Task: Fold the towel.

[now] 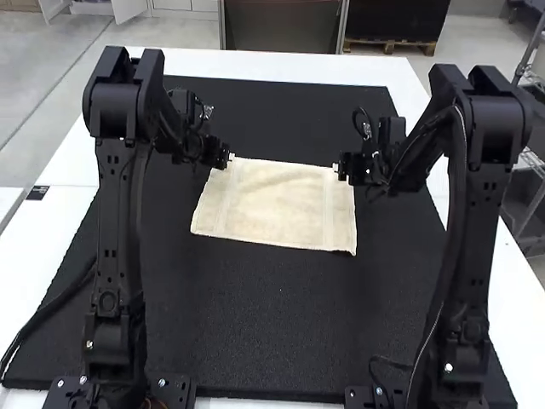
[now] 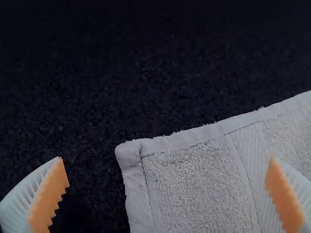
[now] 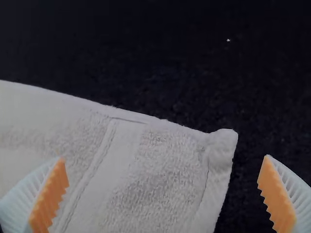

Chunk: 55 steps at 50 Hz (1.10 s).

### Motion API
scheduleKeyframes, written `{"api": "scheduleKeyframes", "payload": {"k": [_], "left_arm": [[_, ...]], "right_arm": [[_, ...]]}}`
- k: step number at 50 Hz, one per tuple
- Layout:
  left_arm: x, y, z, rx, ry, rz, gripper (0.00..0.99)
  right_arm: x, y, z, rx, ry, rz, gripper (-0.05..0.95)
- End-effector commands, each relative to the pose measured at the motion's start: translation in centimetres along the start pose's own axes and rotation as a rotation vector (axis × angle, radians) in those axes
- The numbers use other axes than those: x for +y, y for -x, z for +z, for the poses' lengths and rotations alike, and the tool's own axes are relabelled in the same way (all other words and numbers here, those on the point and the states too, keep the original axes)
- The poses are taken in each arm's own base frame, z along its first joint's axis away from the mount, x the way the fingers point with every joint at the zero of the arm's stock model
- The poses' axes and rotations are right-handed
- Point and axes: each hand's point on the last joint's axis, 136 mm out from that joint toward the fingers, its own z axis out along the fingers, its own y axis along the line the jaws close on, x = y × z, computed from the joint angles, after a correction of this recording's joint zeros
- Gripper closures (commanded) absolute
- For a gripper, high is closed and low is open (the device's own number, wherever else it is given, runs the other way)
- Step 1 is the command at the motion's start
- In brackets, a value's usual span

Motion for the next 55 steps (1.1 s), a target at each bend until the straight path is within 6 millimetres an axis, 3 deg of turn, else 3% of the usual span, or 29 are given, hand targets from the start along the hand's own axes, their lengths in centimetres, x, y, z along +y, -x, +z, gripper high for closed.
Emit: {"api": "scheduleKeyframes", "payload": {"k": [1,11,27,31,37,41,55], "left_arm": [[-0.1,-0.2,0.8,0.004,-0.018,0.015,0.062],[-0.2,-1.2,1.1,0.023,-0.026,0.006,0.062],[-0.5,-1.1,1.2,0.022,-0.029,0.005,0.079],[-0.5,-1.0,1.2,0.022,-0.031,0.0,0.185],[-0.8,-1.1,1.2,0.022,-0.045,-0.003,0.446],[-1.0,-1.4,1.2,0.025,-0.06,-0.006,0.528],[-1.1,-1.6,1.1,0.028,-0.08,-0.012,0.949]], "right_arm": [[-0.9,0.8,0.0,-0.021,0.002,0.011,0.0],[-0.8,0.7,0.0,-0.019,0.005,0.012,0.0],[-0.8,0.6,0.0,-0.018,0.009,0.012,0.0],[-0.8,0.6,0.0,-0.018,0.009,0.012,0.0],[-0.8,0.7,0.0,-0.019,0.009,0.012,0.0],[-0.8,0.6,0.0,-0.018,0.009,0.012,0.0],[-0.8,0.6,-0.1,-0.018,0.007,0.015,0.0]]}}
